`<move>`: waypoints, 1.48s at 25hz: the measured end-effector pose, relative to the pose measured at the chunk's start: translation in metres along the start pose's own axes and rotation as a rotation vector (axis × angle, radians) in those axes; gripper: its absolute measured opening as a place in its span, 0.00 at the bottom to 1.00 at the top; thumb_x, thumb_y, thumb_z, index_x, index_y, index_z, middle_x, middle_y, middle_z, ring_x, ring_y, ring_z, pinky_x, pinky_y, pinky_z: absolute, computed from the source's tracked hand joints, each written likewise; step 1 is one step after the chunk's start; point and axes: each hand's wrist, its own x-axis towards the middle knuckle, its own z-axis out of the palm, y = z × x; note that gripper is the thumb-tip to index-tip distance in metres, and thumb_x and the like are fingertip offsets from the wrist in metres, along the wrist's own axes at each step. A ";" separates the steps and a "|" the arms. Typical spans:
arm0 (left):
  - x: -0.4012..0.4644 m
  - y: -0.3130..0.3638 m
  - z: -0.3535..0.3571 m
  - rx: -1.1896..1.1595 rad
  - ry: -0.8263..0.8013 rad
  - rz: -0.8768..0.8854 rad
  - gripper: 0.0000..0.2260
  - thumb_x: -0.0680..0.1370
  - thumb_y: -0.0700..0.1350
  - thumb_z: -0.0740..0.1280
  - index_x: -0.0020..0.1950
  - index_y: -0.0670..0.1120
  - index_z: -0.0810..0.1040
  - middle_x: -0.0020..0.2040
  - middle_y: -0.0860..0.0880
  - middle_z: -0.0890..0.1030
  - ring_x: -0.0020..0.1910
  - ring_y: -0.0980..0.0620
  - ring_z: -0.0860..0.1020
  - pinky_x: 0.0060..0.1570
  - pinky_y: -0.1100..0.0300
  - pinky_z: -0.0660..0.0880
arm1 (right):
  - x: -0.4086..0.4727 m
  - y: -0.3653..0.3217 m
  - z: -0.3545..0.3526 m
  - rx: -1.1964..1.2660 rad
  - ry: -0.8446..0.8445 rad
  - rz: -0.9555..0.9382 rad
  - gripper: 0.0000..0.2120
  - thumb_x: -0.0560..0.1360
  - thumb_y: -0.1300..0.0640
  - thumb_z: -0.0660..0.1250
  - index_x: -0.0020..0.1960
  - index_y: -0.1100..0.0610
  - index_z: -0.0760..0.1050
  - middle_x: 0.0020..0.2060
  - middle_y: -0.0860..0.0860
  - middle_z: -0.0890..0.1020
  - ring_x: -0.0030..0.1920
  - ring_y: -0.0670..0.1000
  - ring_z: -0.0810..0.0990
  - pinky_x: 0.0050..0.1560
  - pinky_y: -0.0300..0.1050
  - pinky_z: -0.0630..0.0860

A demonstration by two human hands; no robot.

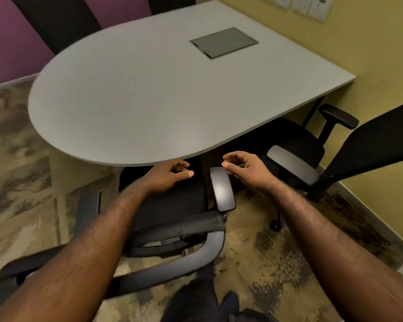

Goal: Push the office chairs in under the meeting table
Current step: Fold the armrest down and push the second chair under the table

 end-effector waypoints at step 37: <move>-0.250 -0.126 -0.045 0.934 0.353 0.212 0.32 0.65 0.82 0.46 0.28 0.53 0.64 0.25 0.57 0.68 0.24 0.60 0.66 0.24 0.61 0.58 | -0.155 -0.078 0.153 -1.178 -0.034 -0.330 0.35 0.58 0.14 0.46 0.27 0.47 0.61 0.23 0.41 0.65 0.25 0.41 0.65 0.25 0.40 0.57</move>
